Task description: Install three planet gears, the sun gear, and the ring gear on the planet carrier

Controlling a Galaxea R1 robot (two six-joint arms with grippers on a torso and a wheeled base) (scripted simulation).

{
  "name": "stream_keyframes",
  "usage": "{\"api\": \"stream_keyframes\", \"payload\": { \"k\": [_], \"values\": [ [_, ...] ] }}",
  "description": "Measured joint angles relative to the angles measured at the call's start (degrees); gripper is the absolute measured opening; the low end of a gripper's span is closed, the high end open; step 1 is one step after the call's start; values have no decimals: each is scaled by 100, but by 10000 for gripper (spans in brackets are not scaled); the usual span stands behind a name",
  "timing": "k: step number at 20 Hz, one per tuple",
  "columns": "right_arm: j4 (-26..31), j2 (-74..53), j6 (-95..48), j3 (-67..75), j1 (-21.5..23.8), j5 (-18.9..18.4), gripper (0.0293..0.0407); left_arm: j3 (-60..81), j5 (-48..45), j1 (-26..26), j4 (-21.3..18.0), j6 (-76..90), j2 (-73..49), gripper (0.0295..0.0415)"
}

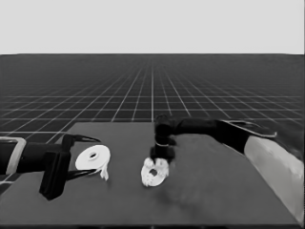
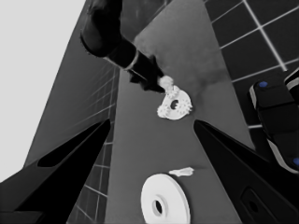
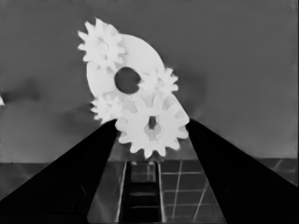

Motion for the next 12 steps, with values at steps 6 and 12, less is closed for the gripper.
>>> {"api": "stream_keyframes", "payload": {
  "k": [6, 12],
  "values": [
    [35, 771, -491, -1186, -1, 82, 309, 0, 0, 0, 0, 0, 0, 385],
    [-612, 898, -758, -1625, -683, 285, 309, 0, 0, 0, 0, 0, 0, 385]
  ]
}}
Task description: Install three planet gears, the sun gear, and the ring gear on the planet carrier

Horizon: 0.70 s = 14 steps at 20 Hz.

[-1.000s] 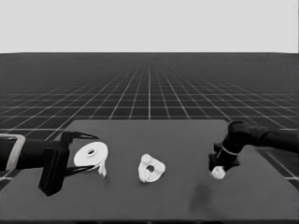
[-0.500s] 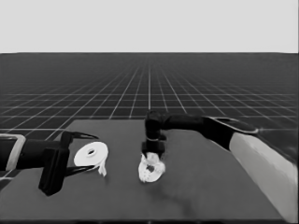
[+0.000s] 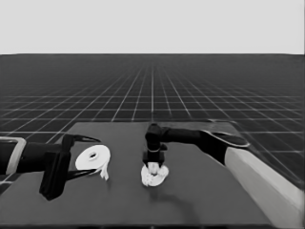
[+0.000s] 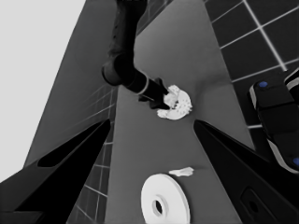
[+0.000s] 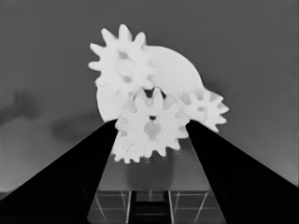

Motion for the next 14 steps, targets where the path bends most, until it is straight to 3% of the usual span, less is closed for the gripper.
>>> {"api": "stream_keyframes", "payload": {
  "k": [14],
  "values": [
    [-23, 3, 502, -24, -70, 11, 309, 0, 0, 0, 0, 0, 0, 385]
  ]
}}
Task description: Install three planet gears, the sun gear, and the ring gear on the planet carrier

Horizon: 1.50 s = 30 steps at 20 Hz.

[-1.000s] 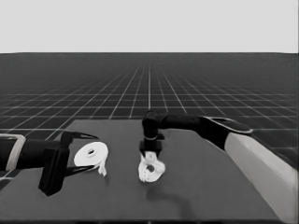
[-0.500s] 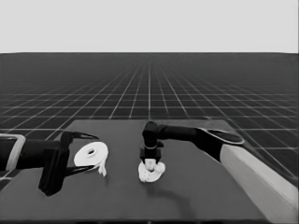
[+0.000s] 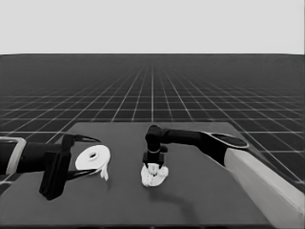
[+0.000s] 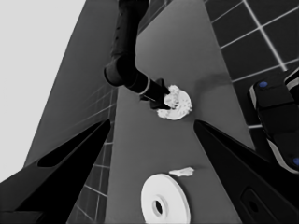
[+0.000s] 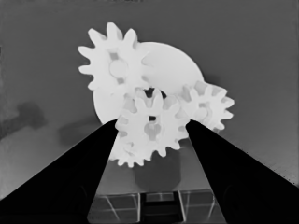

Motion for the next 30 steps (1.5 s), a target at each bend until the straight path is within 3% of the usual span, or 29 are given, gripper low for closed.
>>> {"api": "stream_keyframes", "payload": {
  "k": [30],
  "values": [
    [-1, -6, 1800, -6, -39, 1, 309, 0, 0, 0, 0, 0, 0, 385]
  ]
}}
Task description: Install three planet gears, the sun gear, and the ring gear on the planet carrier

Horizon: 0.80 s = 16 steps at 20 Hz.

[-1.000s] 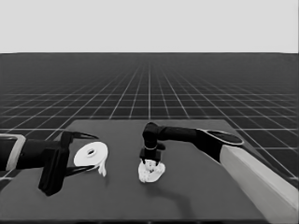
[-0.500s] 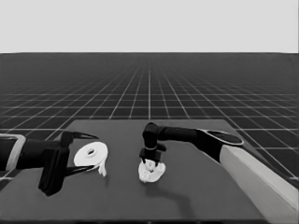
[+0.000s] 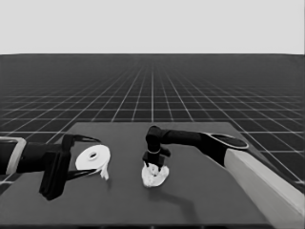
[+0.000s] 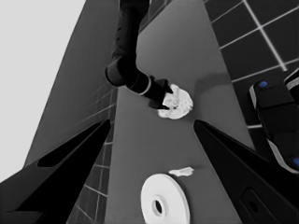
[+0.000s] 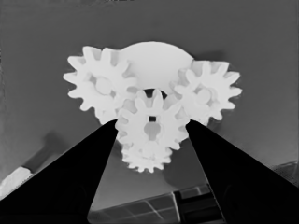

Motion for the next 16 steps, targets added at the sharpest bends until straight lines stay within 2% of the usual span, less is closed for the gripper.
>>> {"api": "stream_keyframes", "payload": {
  "k": [16],
  "values": [
    [0, 0, 960, 0, 0, 0, 309, 0, 0, 0, 0, 0, 0, 385]
  ]
}}
